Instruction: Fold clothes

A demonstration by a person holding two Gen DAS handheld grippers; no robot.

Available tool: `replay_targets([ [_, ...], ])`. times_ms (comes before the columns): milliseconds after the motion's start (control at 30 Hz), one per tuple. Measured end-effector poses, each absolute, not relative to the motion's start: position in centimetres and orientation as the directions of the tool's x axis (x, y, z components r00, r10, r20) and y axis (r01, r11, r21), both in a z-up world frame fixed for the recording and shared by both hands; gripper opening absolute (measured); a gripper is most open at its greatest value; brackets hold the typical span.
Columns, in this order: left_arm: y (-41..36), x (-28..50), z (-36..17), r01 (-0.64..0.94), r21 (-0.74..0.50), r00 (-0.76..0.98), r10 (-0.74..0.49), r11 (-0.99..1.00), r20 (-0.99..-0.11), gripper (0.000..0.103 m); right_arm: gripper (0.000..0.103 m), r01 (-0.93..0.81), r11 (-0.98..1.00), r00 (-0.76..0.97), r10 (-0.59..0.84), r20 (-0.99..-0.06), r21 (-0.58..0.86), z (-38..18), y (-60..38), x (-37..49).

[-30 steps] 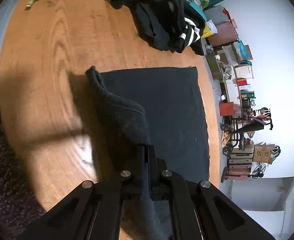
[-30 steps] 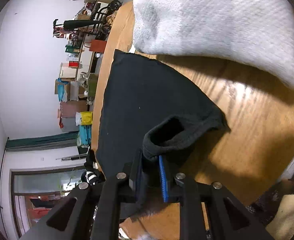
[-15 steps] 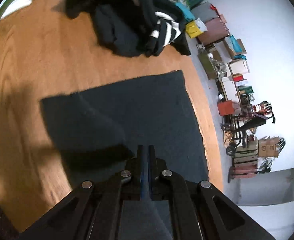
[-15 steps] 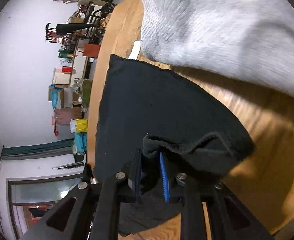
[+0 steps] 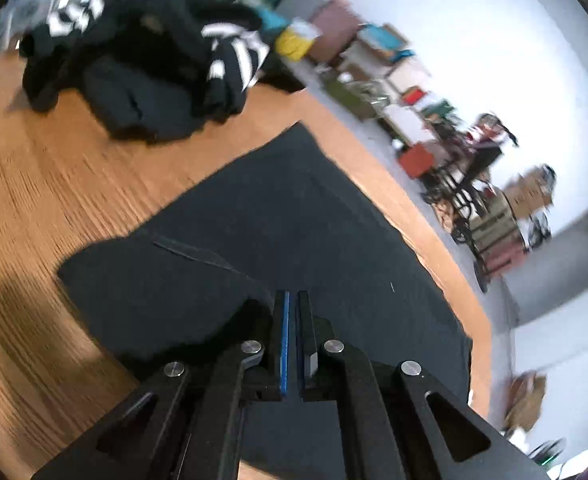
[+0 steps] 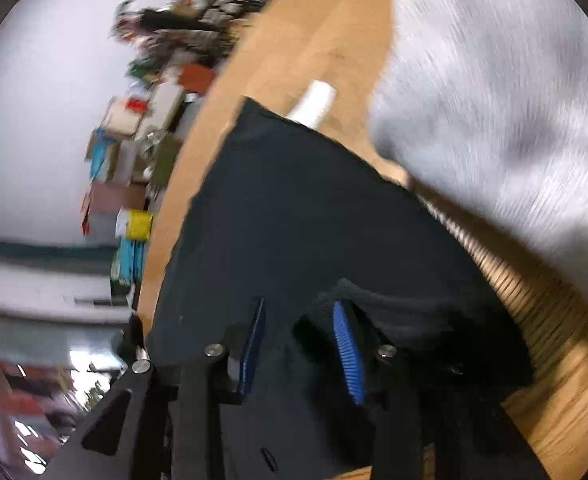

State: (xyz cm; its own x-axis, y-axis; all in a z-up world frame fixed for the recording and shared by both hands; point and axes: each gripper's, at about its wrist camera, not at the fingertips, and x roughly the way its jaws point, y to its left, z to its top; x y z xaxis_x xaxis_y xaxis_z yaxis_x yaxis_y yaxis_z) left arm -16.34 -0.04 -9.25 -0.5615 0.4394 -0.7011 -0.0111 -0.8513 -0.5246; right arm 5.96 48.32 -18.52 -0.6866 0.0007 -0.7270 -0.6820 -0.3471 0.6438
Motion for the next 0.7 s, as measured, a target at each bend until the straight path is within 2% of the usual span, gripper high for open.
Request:
replay_targets([
  [100, 0.3, -14.4, -8.7, -0.089, -0.485, -0.576, 0.442, -0.87, -0.688, 0.003, 0.04, -0.613, -0.603, -0.69, 0.095, -0.717, 0.51, -15.3, 45.1, 5.9],
  [133, 0.9, -13.7, -8.8, -0.122, -0.488, -0.571, 0.463, -0.864, -0.678, 0.003, 0.038, -0.567, -0.667, -0.696, 0.075, -0.714, 0.483, -15.0, 43.6, 5.6],
  [200, 2.7, -12.3, -8.9, -0.218, -0.491, -0.548, 0.522, -0.843, -0.654, 0.003, 0.028, -0.435, -0.762, -0.685, -0.067, -0.726, 0.48, -15.8, 39.7, 4.2],
  [233, 4.2, -11.6, -9.0, -0.267, -0.448, -0.533, 0.518, -0.853, -0.669, 0.003, 0.026, -0.399, -0.779, -0.669, -0.114, -0.734, 0.484, -16.4, 38.2, 3.6],
  [367, 9.0, -9.0, -10.1, -0.434, -0.293, -0.487, 0.496, -0.852, -0.719, 0.003, 0.026, -0.314, -0.802, -0.647, -0.21, -0.733, 0.508, -18.5, 33.4, 1.7],
  [500, 9.3, -9.7, -12.4, -0.427, -0.158, -0.488, 0.374, -0.89, -0.789, 0.003, 0.021, -0.364, -0.787, -0.628, -0.189, -0.755, 0.499, -19.6, 33.9, 1.4],
  [633, 6.3, -12.1, -12.5, -0.369, -0.285, -0.419, 0.433, -0.884, -0.798, 0.003, 0.014, -0.421, -0.728, -0.64, -0.184, -0.746, 0.541, -20.2, 38.1, 3.3],
  [700, 4.5, -13.2, -11.6, -0.313, -0.249, -0.474, 0.378, -0.917, -0.796, 0.003, 0.014, -0.448, -0.681, -0.65, -0.196, -0.734, 0.579, -20.5, 40.3, 4.6],
])
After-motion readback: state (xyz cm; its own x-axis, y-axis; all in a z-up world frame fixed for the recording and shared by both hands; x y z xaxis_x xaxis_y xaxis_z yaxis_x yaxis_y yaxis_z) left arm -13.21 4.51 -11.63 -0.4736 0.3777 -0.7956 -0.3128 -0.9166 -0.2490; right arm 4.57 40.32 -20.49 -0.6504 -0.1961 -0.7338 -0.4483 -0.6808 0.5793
